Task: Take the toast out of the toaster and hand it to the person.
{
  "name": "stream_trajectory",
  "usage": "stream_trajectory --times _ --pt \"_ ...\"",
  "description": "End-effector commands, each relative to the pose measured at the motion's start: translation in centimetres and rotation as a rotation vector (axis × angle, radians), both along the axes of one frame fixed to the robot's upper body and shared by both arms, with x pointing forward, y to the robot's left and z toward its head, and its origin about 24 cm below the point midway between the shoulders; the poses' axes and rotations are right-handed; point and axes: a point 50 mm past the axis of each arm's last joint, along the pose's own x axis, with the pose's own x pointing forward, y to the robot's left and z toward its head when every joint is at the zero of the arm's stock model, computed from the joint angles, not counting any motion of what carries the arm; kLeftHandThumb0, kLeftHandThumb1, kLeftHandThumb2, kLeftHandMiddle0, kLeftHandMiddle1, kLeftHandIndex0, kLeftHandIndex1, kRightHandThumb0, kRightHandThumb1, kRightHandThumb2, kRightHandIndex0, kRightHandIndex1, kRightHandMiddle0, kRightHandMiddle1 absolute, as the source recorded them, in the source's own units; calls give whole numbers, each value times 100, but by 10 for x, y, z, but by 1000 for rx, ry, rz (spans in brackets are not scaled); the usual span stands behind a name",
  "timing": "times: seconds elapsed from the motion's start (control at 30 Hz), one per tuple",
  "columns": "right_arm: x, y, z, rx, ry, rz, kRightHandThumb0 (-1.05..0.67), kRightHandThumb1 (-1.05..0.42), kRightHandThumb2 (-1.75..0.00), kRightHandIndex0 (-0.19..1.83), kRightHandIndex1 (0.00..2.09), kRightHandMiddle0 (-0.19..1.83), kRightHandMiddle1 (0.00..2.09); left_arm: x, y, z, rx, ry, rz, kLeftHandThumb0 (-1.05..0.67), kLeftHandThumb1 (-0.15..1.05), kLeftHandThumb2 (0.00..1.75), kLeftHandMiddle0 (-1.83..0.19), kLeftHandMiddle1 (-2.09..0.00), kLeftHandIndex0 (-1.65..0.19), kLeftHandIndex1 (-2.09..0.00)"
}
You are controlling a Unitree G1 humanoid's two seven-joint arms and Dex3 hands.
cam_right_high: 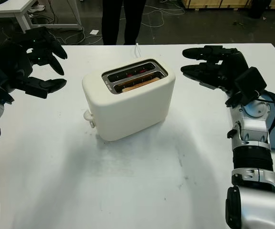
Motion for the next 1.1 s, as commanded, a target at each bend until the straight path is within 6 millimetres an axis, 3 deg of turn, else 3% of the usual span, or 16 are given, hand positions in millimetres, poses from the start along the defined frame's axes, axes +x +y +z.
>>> stream_trajectory --times 0.0,0.47,0.83,1.07 --pt "-2 -3 -1 1 -12 -4 -30 -76 0 113 1 102 0 -1 -1 0 -10 -1 0 45 30 105 -50 -160 -44 -145" --pt "-1 -2 -1 -7 -11 -11 -29 -76 0 112 0 102 0 0 -2 0 -3 2 15 46 30 105 -50 -160 -43 -146" --pt "2 -2 2 -21 -17 -32 -27 -76 0 112 0 102 0 4 0 -1 22 3 43 49 48 76 -52 -149 -46 -133" --pt "3 -4 0 -9 -12 -39 -27 -76 0 110 0 101 0 8 0 -5 22 4 30 47 48 72 -55 -147 -48 -131"
